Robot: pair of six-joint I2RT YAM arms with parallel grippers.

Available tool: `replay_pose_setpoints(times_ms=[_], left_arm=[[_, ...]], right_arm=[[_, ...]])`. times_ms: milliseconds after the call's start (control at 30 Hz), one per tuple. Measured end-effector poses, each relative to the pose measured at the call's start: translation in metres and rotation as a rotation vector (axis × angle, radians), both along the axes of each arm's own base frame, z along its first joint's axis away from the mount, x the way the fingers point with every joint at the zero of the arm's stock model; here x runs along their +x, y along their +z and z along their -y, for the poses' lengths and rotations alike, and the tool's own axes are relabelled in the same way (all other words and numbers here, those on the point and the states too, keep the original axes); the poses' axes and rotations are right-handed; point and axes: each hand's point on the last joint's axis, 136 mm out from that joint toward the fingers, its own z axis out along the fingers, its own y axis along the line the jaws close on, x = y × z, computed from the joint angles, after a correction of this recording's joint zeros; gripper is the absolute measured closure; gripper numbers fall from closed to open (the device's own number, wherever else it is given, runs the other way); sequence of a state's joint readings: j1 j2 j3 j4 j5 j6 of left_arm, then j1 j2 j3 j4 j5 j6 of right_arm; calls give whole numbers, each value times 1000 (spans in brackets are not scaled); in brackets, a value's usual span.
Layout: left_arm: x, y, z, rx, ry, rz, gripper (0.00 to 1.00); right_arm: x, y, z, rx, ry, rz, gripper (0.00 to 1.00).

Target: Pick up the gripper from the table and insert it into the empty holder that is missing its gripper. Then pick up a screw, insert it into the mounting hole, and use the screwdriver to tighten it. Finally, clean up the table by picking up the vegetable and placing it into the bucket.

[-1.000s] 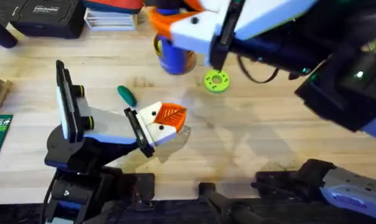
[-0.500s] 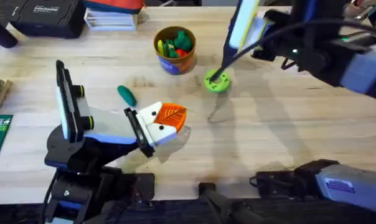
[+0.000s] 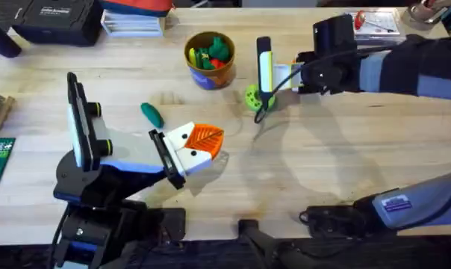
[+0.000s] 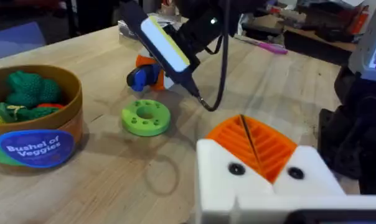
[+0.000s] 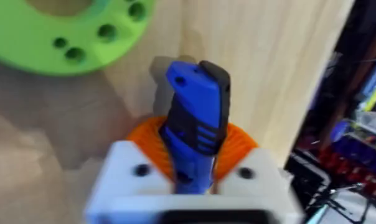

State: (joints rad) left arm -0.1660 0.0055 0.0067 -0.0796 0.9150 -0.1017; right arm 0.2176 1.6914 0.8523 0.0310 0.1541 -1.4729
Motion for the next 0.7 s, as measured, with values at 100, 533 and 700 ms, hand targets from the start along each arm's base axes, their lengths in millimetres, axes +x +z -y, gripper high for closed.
replay_pose_setpoints(times_ms=[100,533,700], left_arm=[[0,0,0,0,0,0,997],[0,0,0,1,-1,1,592],[0,0,0,-1,0,-2,30]], right_arm=[[5,9,0,24,-37,22,439],[-7,51,4,227,-281,42,7],[-8,105,3,410,-393,165,7]])
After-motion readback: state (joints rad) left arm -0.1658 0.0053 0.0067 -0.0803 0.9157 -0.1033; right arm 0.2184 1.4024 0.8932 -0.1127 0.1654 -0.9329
